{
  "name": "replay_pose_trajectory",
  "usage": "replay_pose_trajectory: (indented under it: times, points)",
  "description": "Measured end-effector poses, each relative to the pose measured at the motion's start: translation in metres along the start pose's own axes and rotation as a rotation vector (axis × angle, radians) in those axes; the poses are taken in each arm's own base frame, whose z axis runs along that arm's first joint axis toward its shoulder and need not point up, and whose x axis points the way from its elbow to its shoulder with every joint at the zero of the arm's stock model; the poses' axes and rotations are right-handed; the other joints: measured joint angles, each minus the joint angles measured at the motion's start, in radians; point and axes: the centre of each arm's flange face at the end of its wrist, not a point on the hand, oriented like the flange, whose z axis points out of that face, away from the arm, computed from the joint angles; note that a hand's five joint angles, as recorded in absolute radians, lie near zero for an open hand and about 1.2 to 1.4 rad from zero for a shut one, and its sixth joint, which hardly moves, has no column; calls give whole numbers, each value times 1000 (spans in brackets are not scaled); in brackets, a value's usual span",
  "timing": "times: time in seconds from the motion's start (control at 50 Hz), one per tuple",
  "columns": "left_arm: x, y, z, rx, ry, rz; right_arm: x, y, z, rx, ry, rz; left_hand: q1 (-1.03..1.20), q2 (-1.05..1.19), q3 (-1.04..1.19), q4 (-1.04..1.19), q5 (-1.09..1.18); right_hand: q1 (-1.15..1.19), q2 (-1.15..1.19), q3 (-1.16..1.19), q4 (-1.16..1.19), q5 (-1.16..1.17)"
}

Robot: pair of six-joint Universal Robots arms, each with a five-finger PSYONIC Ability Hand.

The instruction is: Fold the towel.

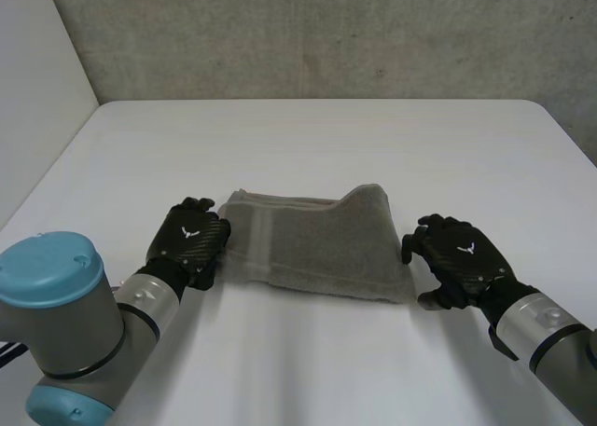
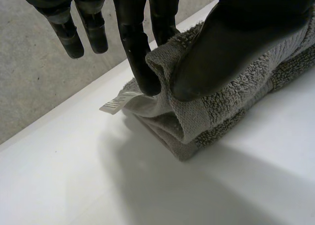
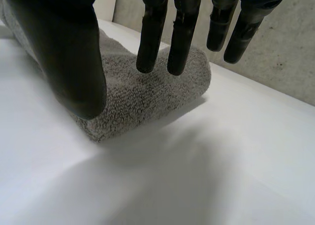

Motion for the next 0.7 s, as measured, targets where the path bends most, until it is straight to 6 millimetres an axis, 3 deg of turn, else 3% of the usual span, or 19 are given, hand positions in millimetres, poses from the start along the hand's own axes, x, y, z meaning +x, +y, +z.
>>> replay_pose_trajectory:
  times: [0.12,0.2,0.3,0.38,0.48,0.7]
  points:
    - [2,4,-2,-11,4,-1,2,11,8,-28,-5,21,0,0,0,0,0,2,0,0,0,3]
    - [2,6,-3,-20,6,-2,3,15,12,-33,-4,28,-97,-95,0,0,-117,2,0,0,0,3]
    - [2,8,-3,-27,6,-3,2,21,18,-37,-12,39,-698,-710,0,0,-735,4,0,0,0,5]
    - [2,8,-4,-29,7,-3,-3,25,23,-40,-29,57,-973,-1009,0,0,-1054,174,179,0,0,157]
    - [2,7,-5,-29,6,-3,-4,26,27,-32,-32,73,-990,-1047,0,0,-1088,560,576,0,0,569]
    - [-16,-3,-3,-1,-51,-9,10,18,20,-4,10,75,-990,-1048,0,0,-1088,562,619,0,0,590]
